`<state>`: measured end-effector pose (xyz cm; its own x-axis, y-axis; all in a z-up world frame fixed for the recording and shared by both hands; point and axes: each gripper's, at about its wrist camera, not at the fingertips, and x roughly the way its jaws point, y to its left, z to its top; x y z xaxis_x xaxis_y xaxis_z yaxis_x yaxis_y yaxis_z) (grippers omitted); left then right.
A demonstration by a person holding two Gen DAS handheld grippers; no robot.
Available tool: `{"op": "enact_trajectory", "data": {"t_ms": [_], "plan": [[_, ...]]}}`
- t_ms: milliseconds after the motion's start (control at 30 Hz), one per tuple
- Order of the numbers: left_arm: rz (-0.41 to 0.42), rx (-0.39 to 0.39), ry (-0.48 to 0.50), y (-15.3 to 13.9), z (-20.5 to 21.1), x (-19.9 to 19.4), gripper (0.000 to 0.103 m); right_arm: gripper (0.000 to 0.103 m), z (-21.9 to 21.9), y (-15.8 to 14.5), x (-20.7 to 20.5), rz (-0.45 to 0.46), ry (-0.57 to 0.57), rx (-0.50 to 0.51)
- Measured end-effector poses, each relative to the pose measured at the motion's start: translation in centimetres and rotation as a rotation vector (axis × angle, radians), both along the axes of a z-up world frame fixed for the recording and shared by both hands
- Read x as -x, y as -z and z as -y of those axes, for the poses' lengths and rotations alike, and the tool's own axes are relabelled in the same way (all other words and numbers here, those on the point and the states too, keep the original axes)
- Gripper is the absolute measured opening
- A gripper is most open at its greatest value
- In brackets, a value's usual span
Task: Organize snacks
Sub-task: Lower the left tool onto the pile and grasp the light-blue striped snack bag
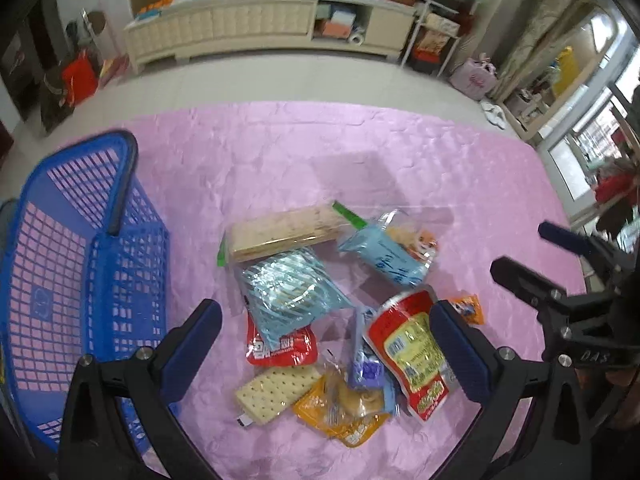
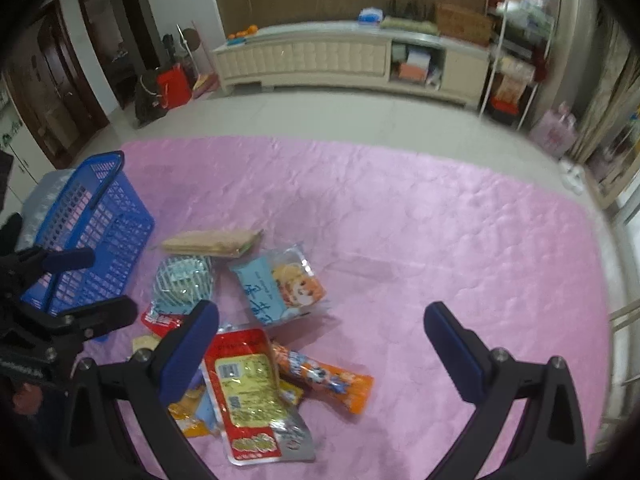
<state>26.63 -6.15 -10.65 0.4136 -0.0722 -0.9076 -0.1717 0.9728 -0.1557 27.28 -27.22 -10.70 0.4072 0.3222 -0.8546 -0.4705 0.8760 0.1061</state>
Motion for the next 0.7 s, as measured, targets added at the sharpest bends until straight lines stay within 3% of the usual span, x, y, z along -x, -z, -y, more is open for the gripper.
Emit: {"op": "enact_trajectory", "data": {"t_ms": [233,400,533,700], "plan": [[-0.086,-0.009,-0.031,3.2,-1.3,-2.6,0.103,0.101,-2.1,2.9,-2.3,-0.075,-0.05,0.031],[-0.117,-0.019,-0.04,5.1,-2.2,-3.8,0.103,0.1,-3.0,4.5,-3.3,-0.083,-0.099,0.106],[-0.155,-0.029,-0.055,6.6,-3.2,-4.5,0.102,0.1,-3.2,5.7,-3.7,-0.099,-0.116,0.107],[-0.178,0.009,-0.062,7.9,-3.8,-5.4,0.1,0.1,-4.0,7.1,-3.6,-0.121,-0.175,0.126]]}}
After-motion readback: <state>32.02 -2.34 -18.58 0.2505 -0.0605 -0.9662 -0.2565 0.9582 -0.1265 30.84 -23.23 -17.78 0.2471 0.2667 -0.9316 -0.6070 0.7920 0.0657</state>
